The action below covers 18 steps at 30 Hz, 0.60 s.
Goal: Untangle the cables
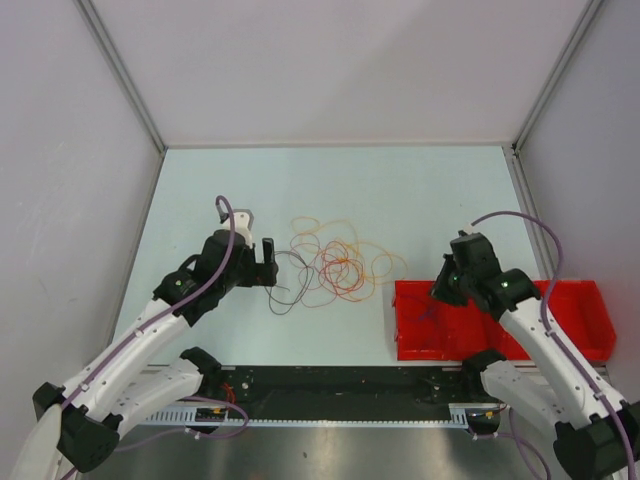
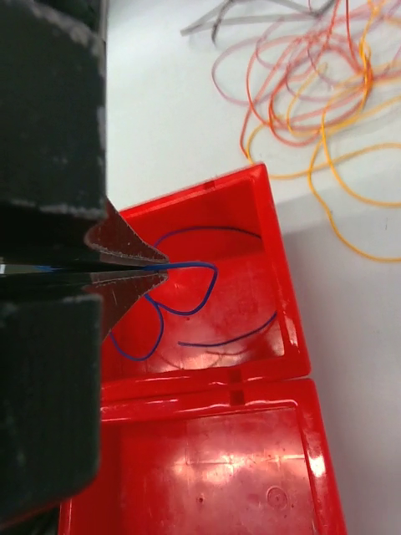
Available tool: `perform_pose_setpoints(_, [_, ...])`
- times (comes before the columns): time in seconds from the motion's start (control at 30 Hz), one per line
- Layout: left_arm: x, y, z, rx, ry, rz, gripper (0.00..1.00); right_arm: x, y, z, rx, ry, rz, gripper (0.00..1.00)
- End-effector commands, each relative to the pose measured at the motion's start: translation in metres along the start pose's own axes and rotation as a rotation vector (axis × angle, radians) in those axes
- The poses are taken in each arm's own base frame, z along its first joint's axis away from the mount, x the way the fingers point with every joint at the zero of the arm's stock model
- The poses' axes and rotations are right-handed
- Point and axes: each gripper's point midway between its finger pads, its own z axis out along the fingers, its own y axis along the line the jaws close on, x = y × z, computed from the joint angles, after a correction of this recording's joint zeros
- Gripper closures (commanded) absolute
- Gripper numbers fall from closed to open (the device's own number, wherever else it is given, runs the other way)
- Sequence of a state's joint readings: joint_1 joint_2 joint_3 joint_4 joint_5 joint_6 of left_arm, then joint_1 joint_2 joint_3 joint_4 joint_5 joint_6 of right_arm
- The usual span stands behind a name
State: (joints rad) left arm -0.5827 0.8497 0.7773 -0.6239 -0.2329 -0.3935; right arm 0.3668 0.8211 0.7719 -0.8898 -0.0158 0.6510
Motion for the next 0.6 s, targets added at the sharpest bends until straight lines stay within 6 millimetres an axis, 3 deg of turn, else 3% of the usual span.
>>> perform_pose_setpoints(0.0, [-0.006, -0.002, -0.002, 0.000, -0.020, -0.006, 0.00, -0.009, -0.005, 0.020, 0.099, -0.060, 0.024, 1.00])
perform_pose_setpoints(0.17, [-0.005, -0.002, -0.001, 0.002, -0.013, -0.004, 0.00, 0.000, -0.004, 0.041, 0.117, -0.032, 0.023, 1.00])
perform_pose_setpoints(0.4, [-0.004, -0.003, 0.001, 0.003, -0.004, -0.001, 0.00, 0.005, -0.008, 0.054, 0.151, -0.010, 0.022, 1.00])
perform_pose_setpoints(0.47, [-0.004, -0.002, 0.001, 0.001, -0.006, -0.001, 0.00, 0.006, -0.009, 0.053, 0.154, -0.007, 0.025, 0.92])
perform_pose_setpoints(0.57, [-0.004, -0.002, 0.001, -0.003, -0.009, -0.001, 0.00, -0.001, 0.000, 0.044, 0.109, -0.043, 0.030, 0.68])
